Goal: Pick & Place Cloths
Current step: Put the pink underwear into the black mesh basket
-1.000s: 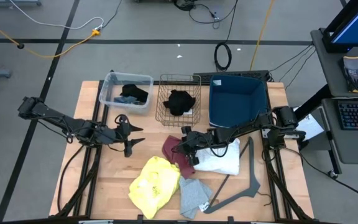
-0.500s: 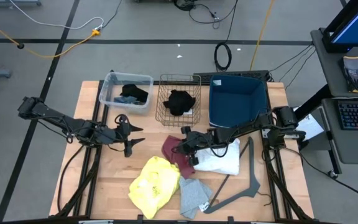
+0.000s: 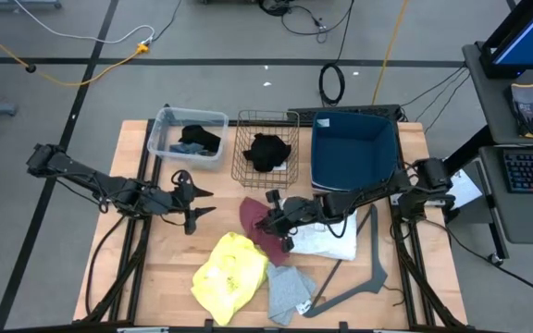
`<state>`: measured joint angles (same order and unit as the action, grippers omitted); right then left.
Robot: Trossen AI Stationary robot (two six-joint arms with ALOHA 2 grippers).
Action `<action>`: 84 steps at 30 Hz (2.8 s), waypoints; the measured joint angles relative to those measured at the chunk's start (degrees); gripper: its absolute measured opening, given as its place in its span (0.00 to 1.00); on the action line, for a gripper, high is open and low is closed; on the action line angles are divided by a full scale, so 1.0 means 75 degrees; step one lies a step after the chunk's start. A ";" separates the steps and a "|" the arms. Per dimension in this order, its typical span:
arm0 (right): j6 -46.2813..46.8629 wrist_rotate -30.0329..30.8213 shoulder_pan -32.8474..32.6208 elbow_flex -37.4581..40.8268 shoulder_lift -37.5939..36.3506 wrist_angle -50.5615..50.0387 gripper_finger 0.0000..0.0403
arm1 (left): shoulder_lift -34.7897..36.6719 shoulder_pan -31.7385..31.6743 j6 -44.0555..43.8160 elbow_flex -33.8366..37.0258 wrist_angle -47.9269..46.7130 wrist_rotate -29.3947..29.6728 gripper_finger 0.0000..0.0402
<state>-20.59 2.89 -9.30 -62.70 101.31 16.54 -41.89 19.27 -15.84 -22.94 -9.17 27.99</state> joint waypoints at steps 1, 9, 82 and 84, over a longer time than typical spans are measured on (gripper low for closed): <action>-0.0011 0.0006 -0.0014 0.0021 -0.0134 -0.0127 0.00 | 0.0001 0.0000 0.0000 0.0000 -0.0001 0.0000 0.53; -0.0567 0.0053 -0.0014 -0.0027 -0.1152 -0.0054 0.00 | 0.0003 0.0000 0.0067 0.0068 0.0066 -0.0124 0.53; -0.1854 0.0779 0.3794 -0.0032 0.0214 0.1150 0.01 | 0.0004 -0.0008 0.0836 0.1696 0.2340 -0.0554 0.53; -0.1851 0.0779 0.3794 -0.0032 0.0217 0.1093 0.02 | 0.0003 -0.0009 0.0837 0.1696 0.2340 -0.0554 0.53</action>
<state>-34.48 8.73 19.16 -62.94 102.94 24.74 -41.87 19.20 -9.56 -10.22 8.38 23.83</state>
